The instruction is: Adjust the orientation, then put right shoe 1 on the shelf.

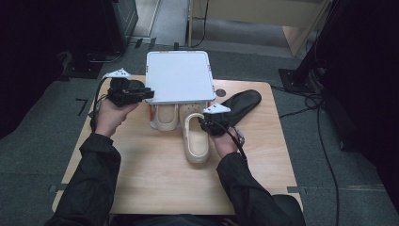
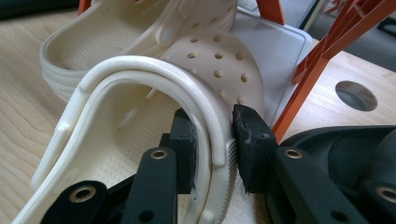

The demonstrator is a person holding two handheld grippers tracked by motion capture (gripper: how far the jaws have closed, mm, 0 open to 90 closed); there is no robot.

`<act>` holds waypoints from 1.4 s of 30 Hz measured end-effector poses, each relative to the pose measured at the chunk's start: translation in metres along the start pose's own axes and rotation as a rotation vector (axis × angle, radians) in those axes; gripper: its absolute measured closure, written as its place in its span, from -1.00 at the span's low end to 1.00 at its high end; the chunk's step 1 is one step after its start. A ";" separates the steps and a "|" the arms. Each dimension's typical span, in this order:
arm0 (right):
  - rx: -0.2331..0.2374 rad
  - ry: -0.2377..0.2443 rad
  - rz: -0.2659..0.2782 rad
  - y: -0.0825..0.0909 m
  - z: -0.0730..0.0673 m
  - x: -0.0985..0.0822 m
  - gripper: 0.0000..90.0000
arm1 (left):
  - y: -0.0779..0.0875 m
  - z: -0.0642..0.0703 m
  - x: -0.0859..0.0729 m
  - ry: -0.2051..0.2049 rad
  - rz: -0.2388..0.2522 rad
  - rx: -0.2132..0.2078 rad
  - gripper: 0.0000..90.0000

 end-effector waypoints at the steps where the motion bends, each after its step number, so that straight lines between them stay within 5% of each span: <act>1: -0.007 0.009 0.007 0.000 -0.001 -0.001 0.57 | -0.001 0.000 0.001 -0.010 -0.006 0.001 0.59; 5: 0.010 0.008 0.008 0.002 0.000 -0.004 0.51 | -0.005 0.004 0.005 -0.031 -0.026 0.028 0.61; 8: 0.060 -0.040 -0.005 0.005 0.004 -0.005 0.34 | -0.008 0.005 0.006 -0.024 -0.025 0.015 0.66; 12: 0.084 -0.047 0.026 0.018 0.005 -0.006 0.11 | -0.008 0.004 0.005 -0.022 -0.023 0.020 0.74; 17: 0.110 -0.055 0.048 0.043 0.004 -0.010 0.08 | -0.007 0.004 0.003 -0.013 -0.016 0.016 0.79; 24: 0.141 -0.064 0.046 0.065 -0.001 -0.029 0.25 | -0.007 0.004 0.003 -0.009 -0.019 0.009 0.81; 37: 0.200 -0.060 0.026 0.076 -0.017 -0.058 0.52 | -0.008 0.003 0.003 -0.009 -0.020 -0.005 0.83; 42: 0.224 -0.001 0.015 0.084 -0.026 -0.068 0.71 | -0.009 0.003 0.002 0.005 -0.018 -0.020 0.85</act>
Point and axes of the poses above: each handheld gripper's, and its own axes: y roughly backward along the jaws, x roughly out of its top, z roughly to its right, the point moved 1 cm from there along -y, roughly forward along the jaws, and after that the axes turned 12 degrees about x, right-handed, at the moved point
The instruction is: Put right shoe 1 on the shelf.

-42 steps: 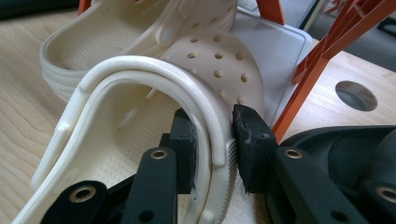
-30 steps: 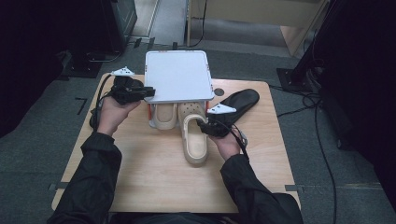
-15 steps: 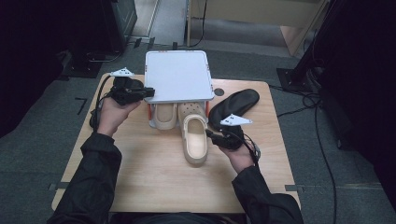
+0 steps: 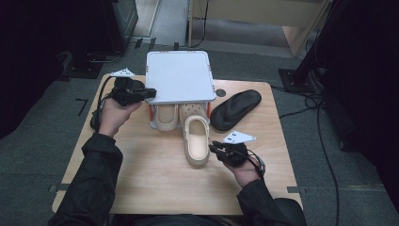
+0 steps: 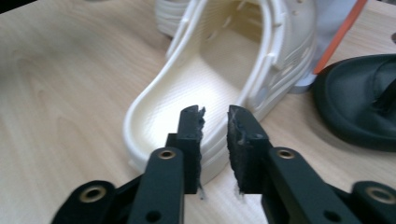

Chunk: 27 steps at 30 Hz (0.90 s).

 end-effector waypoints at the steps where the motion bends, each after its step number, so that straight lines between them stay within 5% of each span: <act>1: 0.010 0.001 -0.003 0.001 -0.002 -0.002 0.74 | 0.000 0.000 0.000 -0.001 0.001 0.002 0.85; 8: 0.087 0.020 -0.057 -0.010 -0.026 -0.016 0.87 | 0.000 0.001 0.000 0.002 0.000 0.004 0.85; 16: 0.134 0.028 -0.114 -0.023 -0.035 -0.025 0.92 | 0.000 0.002 0.000 -0.004 -0.004 0.004 0.87; 20: 0.128 0.034 -0.154 -0.034 -0.031 -0.029 0.97 | 0.000 0.001 -0.001 0.002 0.000 0.004 0.88; 27: 0.110 0.079 -0.144 -0.042 -0.030 -0.024 0.99 | 0.001 0.001 -0.001 0.000 0.002 0.003 0.88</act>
Point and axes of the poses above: each handheld gripper's, and its own axes: y roughly backward along the jaws, x roughly out of its top, z roughly to its right, the point moved 1 cm from there along -y, roughly forward along the jaws, and after that the axes turned 12 degrees about x, right-handed, at the moved point
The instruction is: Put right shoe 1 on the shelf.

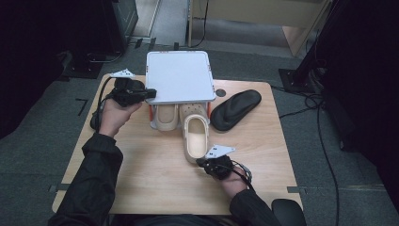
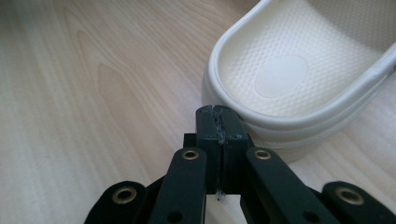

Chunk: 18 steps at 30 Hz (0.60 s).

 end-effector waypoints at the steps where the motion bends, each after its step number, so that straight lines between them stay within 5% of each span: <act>1: -0.010 0.004 0.002 -0.001 0.001 0.001 0.98 | 0.000 0.000 0.000 -0.002 0.000 0.001 0.88; 6: 0.001 0.010 0.008 -0.005 0.005 0.007 1.00 | 0.000 0.000 0.000 0.004 0.001 -0.003 0.89; 18: -0.067 0.044 0.045 -0.013 0.025 0.033 0.97 | 0.000 -0.001 -0.001 0.009 0.002 -0.002 0.90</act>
Point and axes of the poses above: each handheld gripper's, and its own axes: y roughly backward along the jaws, x roughly out of its top, z roughly to its right, the point moved 1 cm from there along -y, roughly forward along the jaws, and after that the axes turned 12 degrees about x, right-handed, at the moved point
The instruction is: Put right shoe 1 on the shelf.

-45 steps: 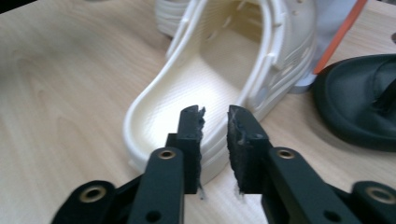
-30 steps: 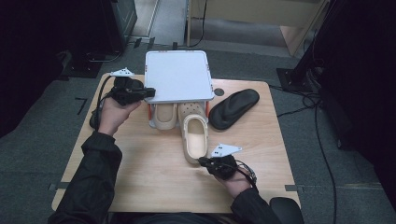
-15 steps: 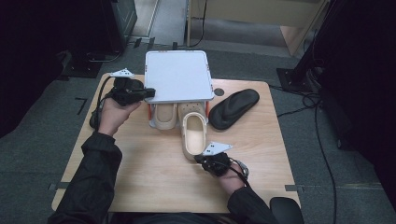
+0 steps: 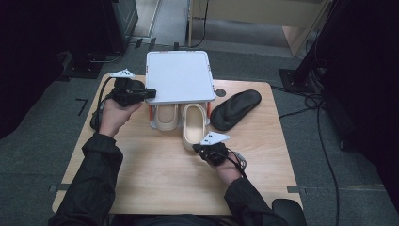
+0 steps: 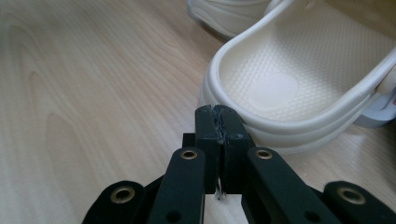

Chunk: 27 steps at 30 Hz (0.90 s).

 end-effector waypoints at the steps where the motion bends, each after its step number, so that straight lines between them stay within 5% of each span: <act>1: 0.000 -0.010 -0.004 -0.002 0.005 0.004 0.97 | 0.000 0.000 0.000 0.000 0.001 -0.001 0.90; 8: -0.023 -0.012 0.005 -0.009 0.022 0.016 0.97 | 0.000 0.000 0.000 0.002 0.001 -0.002 0.91; 15: 0.015 -0.021 0.022 -0.019 0.038 0.029 0.99 | 0.000 -0.001 0.000 0.005 0.001 -0.007 0.91; 27: -0.035 -0.052 0.051 -0.030 0.061 0.037 0.93 | 0.000 -0.001 -0.001 0.008 0.003 -0.010 0.91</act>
Point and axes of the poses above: each handheld gripper's, and its own axes: y roughly backward along the jaws, x roughly out of its top, z roughly to its right, the point moved 1 cm from there along -y, roughly forward along the jaws, and after that the axes turned 12 degrees about x, right-handed, at the moved point
